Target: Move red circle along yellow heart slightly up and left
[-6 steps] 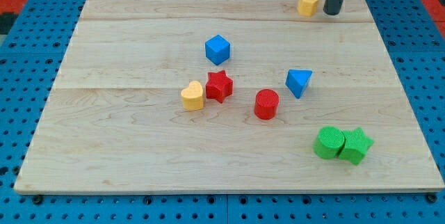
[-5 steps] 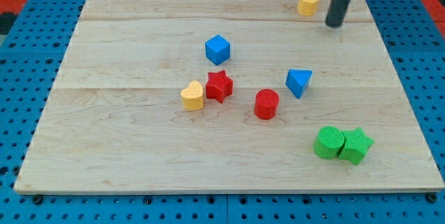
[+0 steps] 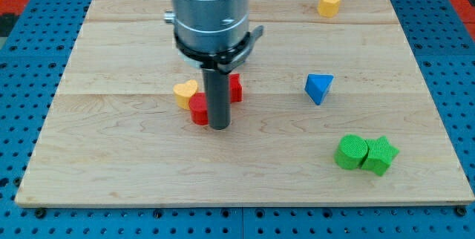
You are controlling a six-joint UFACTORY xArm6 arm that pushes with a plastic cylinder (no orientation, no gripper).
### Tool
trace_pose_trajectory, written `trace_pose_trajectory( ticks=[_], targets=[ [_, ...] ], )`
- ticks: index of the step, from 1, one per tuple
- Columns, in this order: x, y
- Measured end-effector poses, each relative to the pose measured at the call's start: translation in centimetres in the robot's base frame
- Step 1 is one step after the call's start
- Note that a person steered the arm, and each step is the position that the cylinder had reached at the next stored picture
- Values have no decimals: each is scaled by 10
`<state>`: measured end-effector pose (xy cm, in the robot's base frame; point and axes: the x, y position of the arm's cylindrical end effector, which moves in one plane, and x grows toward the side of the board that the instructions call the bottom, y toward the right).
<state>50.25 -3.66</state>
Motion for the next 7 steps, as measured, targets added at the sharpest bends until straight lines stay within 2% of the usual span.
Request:
trace_pose_trajectory(
  ticks=[2, 3, 4, 6, 7],
  targets=[
    [-7, -88],
    [-48, -78],
    [-57, -53],
    [-117, -13],
    [-118, -14]
  ],
)
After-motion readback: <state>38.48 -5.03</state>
